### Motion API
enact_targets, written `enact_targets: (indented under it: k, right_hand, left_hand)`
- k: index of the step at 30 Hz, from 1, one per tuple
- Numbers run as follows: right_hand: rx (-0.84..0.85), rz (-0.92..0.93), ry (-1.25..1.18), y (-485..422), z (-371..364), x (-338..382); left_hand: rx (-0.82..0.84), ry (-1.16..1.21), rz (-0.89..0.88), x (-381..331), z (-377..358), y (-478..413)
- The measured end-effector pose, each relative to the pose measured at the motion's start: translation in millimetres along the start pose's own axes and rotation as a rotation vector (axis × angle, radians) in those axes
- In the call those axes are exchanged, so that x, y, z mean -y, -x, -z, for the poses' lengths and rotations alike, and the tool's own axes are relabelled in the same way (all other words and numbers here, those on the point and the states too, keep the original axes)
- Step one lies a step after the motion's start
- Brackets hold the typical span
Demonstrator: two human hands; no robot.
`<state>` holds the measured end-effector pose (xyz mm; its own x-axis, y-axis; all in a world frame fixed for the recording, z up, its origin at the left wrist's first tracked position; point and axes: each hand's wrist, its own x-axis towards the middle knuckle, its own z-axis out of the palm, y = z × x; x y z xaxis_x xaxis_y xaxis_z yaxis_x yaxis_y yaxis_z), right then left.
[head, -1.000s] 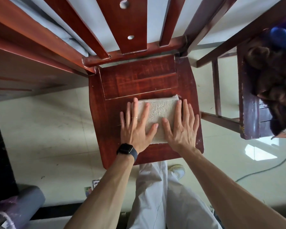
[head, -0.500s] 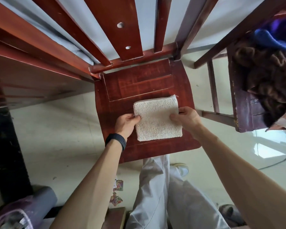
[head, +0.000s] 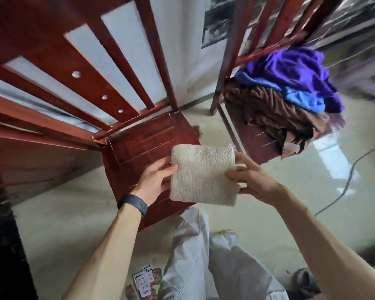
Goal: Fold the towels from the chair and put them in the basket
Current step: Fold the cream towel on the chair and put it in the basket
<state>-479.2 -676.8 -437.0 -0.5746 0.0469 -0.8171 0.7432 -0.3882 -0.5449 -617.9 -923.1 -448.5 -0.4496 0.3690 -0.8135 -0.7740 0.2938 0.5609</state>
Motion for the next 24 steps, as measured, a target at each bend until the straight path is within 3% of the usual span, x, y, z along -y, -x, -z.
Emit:
enact_targets:
  k: [6,16,24]
  right_hand:
    - [-0.177,0.245,-0.09,156,69,36]
    - [-0.577,0.666,-0.264,437,196,69]
    - [-0.859,0.883,-0.309,559,307,76]
  left_hand:
    - [0.122,-0.137,-0.11,-72,-130,86]
    - [0.529,-0.449,-0.368,-191,-421,228]
    - [0.798,-0.549,-0.492,-220,-625,281]
